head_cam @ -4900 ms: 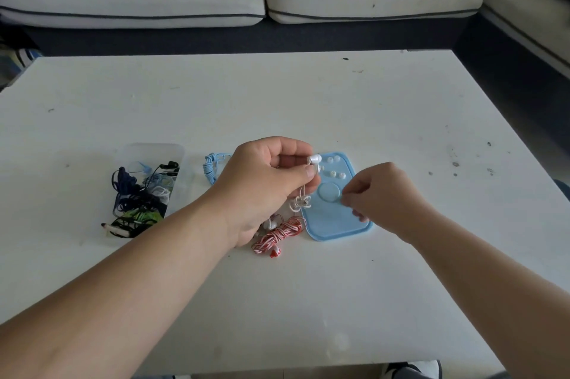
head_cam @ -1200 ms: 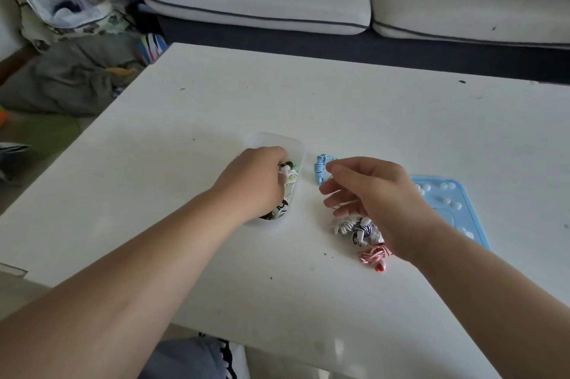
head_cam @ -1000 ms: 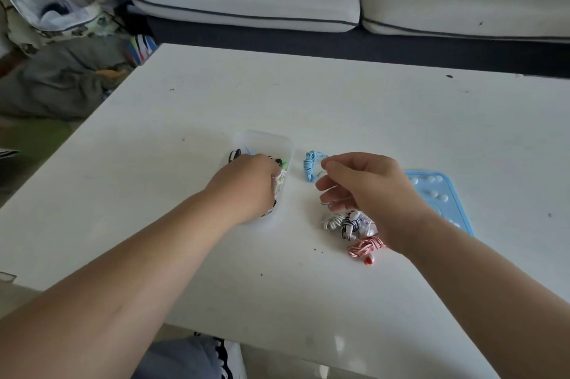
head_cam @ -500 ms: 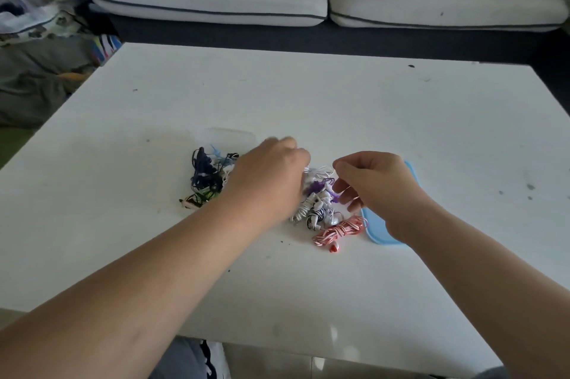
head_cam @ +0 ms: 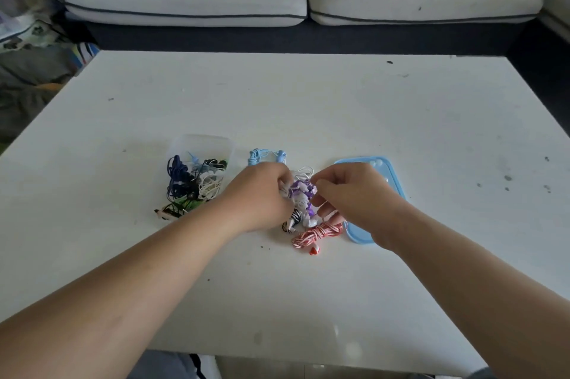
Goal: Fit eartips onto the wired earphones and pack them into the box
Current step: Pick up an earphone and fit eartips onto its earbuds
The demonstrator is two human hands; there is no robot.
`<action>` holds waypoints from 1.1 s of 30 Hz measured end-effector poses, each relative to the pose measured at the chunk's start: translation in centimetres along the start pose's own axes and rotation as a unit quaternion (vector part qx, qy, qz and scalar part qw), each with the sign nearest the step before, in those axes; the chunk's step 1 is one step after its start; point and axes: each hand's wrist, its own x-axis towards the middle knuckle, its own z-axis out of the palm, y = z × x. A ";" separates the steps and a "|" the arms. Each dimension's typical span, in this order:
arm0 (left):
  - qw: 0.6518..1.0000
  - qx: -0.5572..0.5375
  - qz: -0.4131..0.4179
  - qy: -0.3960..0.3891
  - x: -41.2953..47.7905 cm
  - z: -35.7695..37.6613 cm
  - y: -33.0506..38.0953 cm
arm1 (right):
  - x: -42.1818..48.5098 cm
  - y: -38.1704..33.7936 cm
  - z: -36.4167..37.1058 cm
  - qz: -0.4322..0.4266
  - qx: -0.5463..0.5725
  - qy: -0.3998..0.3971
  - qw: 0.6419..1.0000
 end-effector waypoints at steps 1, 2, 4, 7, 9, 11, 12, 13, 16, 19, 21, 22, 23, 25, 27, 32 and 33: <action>0.999 -0.032 -0.002 0.009 -0.1 -0.6 0.5 | 0.0 0.0 -0.1 -0.004 0.003 0.006 1.000; 0.998 -0.065 -0.004 0.018 -0.2 -1.2 0.9 | 0.0 0.0 -0.1 -0.008 0.007 0.013 1.000; 0.991 -0.131 -0.013 0.027 -0.7 -2.2 1.7 | 0.0 -0.1 -0.2 -0.015 0.015 0.029 0.999; 0.974 -0.225 -0.021 0.011 -1.5 -3.3 2.8 | -0.4 -0.5 -0.6 -0.040 0.052 0.011 0.998; 0.964 -0.264 -0.008 -0.004 -2.0 -3.6 3.1 | -0.8 -0.9 -1.0 -0.050 0.158 -0.056 0.985; 0.956 -0.293 0.006 -0.011 -2.2 -3.6 3.3 | -1.2 -1.2 -1.4 -0.054 0.259 -0.129 0.956; 0.953 -0.303 0.012 -0.010 -2.2 -3.5 3.4 | -1.4 -1.3 -1.6 -0.058 0.282 -0.151 0.946; 0.950 -0.313 0.014 -0.008 -2.2 -3.4 3.5 | -1.5 -1.3 -1.7 -0.062 0.292 -0.166 0.940; 0.945 -0.328 0.012 -0.007 -2.0 -3.3 3.6 | -1.6 -1.1 -2.3 -0.070 0.306 -0.168 0.935; 0.945 -0.326 0.016 -0.008 -1.7 -3.0 3.9 | -1.5 -0.6 -3.0 -0.075 0.308 -0.134 0.939; 0.946 -0.325 0.024 -0.004 -1.6 -2.6 4.3 | -1.6 -0.3 -3.5 -0.078 0.323 -0.110 0.937; 0.946 -0.324 0.028 -0.001 -1.5 -2.4 4.4 | -1.6 -0.3 -3.5 -0.081 0.327 -0.102 0.936; 0.946 -0.322 0.031 0.001 -1.4 -2.2 4.7 | -1.7 -0.2 -3.6 -0.083 0.327 -0.095 0.937; 0.948 -0.314 0.044 -0.005 -1.3 -1.7 5.4 | -1.7 0.2 -3.9 -0.085 0.328 -0.075 0.938; 0.951 -0.302 0.058 -0.009 -1.3 -1.3 6.0 | -1.6 0.5 -4.1 -0.081 0.326 -0.056 0.940; 0.957 -0.276 0.088 0.021 -1.0 -0.1 6.9 | -1.8 1.0 -5.2 -0.081 0.313 -0.032 0.946; 0.957 -0.272 0.092 0.029 -0.9 0.2 7.0 | -1.8 1.1 -5.5 -0.081 0.307 -0.031 0.948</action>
